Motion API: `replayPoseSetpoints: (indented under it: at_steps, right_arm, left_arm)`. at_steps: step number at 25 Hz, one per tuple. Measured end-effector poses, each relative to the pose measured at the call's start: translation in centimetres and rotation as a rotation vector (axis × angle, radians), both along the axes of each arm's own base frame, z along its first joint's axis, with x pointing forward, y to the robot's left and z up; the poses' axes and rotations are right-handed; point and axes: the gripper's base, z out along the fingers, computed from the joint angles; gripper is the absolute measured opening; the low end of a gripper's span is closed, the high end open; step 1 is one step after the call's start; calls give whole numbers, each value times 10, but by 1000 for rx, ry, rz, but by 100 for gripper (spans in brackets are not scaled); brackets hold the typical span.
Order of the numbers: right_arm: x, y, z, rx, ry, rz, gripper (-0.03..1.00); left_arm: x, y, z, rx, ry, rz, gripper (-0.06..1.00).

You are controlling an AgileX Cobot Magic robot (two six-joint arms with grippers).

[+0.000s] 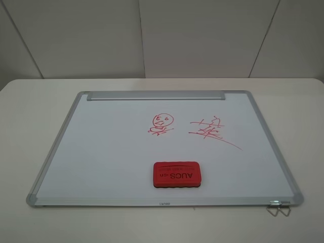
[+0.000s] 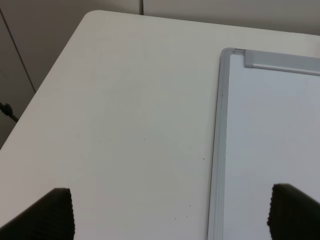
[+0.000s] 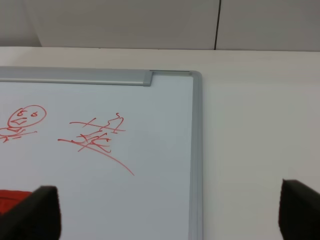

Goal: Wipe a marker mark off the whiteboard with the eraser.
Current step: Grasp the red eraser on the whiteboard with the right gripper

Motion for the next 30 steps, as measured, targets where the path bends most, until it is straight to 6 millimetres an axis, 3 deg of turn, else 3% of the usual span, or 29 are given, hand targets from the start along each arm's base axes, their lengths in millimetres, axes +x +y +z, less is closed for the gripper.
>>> replayPoseSetpoints:
  at_steps: [30]
  right_arm:
    - [0, 0, 0, 0, 0, 0, 78]
  left_arm:
    - [0, 0, 0, 0, 0, 0, 77]
